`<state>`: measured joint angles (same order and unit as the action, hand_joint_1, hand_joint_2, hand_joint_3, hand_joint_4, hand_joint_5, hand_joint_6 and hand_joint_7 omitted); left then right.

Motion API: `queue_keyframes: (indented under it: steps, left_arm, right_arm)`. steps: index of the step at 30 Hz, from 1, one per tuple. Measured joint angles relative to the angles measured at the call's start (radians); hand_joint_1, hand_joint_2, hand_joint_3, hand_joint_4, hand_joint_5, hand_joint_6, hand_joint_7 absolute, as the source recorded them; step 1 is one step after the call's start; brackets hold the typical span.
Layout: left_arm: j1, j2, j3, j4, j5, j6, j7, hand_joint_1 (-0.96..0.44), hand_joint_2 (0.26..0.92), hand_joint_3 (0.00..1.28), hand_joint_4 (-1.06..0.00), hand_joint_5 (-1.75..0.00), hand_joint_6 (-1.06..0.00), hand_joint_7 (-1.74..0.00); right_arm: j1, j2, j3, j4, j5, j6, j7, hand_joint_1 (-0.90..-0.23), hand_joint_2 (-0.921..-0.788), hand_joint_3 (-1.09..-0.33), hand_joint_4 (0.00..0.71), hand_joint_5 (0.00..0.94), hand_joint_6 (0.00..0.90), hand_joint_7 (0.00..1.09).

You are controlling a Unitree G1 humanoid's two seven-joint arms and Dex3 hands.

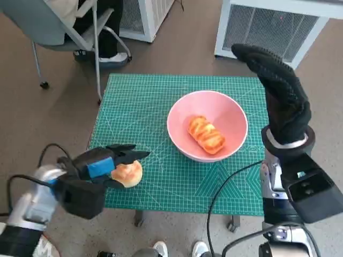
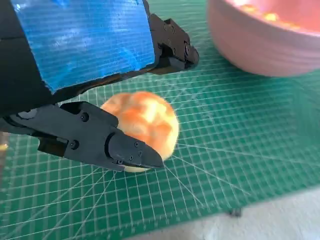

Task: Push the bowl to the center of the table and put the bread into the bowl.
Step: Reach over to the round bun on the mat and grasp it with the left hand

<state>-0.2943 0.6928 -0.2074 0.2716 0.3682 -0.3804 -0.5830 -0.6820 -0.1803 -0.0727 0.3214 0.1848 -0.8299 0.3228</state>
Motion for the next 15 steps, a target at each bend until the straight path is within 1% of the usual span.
queue_keyframes:
  steps: [1, 2, 3, 5, 6, 7, 8, 11, 15]
  left_arm:
    - [-0.005, -0.005, -0.006, 0.02, 0.012, -0.011, 0.017, -0.03, 0.918, 0.04, -0.5, -0.19, -0.53, -0.16]
    - [-0.011, -0.008, -0.011, 0.036, 0.018, -0.022, 0.03, -0.02, 0.919, 0.05, -0.5, -0.27, -0.54, -0.22]
    - [-0.016, -0.01, -0.015, 0.048, 0.023, -0.029, 0.039, -0.02, 0.92, 0.06, -0.5, -0.3, -0.54, -0.24]
    - [-0.028, -0.013, -0.019, 0.072, 0.03, -0.043, 0.057, 0.0, 0.92, 0.09, -0.48, -0.5, -0.53, -0.41]
    - [-0.037, -0.014, -0.023, 0.084, 0.034, -0.049, 0.066, 0.0, 0.921, 0.12, -0.47, -0.68, -0.51, -0.6]
    - [-0.043, -0.014, -0.025, 0.096, 0.038, -0.054, 0.074, 0.0, 0.921, 0.18, -0.45, -0.95, -0.47, -0.89]
    - [-0.049, -0.014, -0.027, 0.107, 0.045, -0.059, 0.084, 0.0, 0.921, 0.2, -0.46, -1.12, -0.46, -1.05]
    - [-0.067, -0.014, -0.029, 0.141, 0.058, -0.072, 0.115, 0.0, 0.921, 0.21, -0.49, -1.33, -0.47, -1.18]
    - [-0.083, -0.014, -0.029, 0.165, 0.062, -0.078, 0.139, 0.0, 0.92, 0.19, -0.52, -1.38, -0.52, -1.2]
  right_arm:
    - [0.0, 0.0, 0.0, -0.001, 0.001, 0.001, 0.001, -0.64, -0.921, -0.709, 0.281, 0.0, 0.014, 0.66]
    - [0.0, 0.0, 0.0, -0.001, 0.003, 0.001, 0.002, -0.64, -0.921, -0.708, 0.281, 0.0, 0.013, 0.65]
    - [0.0, 0.0, 0.0, -0.001, 0.004, 0.002, 0.003, -0.639, -0.921, -0.708, 0.28, 0.0, 0.013, 0.65]
    - [0.0, 0.0, 0.0, -0.003, 0.006, 0.002, 0.003, -0.637, -0.921, -0.708, 0.281, 0.0, 0.011, 0.65]
    - [0.0, 0.0, 0.0, -0.003, 0.006, 0.002, 0.003, -0.636, -0.921, -0.708, 0.281, 0.0, 0.01, 0.65]
    - [0.0, 0.0, 0.001, -0.003, 0.006, 0.002, 0.004, -0.633, -0.921, -0.708, 0.281, 0.0, 0.01, 0.65]
    - [0.0, 0.0, 0.001, -0.003, 0.006, 0.002, 0.004, -0.631, -0.921, -0.708, 0.281, 0.0, 0.009, 0.65]
    - [0.001, 0.0, 0.001, -0.003, 0.007, 0.001, 0.004, -0.628, -0.921, -0.708, 0.281, 0.0, 0.008, 0.65]
    - [0.001, 0.0, 0.001, -0.003, 0.007, -0.002, 0.004, -0.625, -0.921, -0.709, 0.281, 0.0, 0.007, 0.65]
